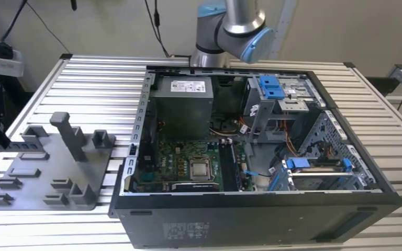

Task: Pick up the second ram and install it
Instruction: 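Pick up the second ram and move it above second insertion slot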

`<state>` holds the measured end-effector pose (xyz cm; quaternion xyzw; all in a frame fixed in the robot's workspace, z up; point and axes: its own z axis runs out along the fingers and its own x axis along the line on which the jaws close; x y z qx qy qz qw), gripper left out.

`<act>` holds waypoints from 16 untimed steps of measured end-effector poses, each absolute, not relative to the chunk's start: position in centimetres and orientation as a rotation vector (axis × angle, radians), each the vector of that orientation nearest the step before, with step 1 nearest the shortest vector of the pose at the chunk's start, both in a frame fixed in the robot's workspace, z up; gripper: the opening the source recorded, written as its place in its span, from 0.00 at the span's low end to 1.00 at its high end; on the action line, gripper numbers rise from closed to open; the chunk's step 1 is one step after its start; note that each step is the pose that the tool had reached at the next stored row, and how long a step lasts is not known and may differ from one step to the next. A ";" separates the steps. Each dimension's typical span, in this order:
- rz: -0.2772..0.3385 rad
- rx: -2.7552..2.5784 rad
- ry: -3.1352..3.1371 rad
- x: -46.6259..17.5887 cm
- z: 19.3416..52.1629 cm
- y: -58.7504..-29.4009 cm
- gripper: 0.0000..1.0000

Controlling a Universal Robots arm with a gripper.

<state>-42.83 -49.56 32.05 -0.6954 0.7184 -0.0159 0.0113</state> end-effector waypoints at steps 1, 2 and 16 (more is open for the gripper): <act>-0.050 -2.169 2.241 -42.8 32.2 -49.6 0.14; -0.050 -2.169 2.240 -42.8 32.2 -49.6 0.14; -0.051 -2.169 2.240 -42.9 34.5 -49.6 0.14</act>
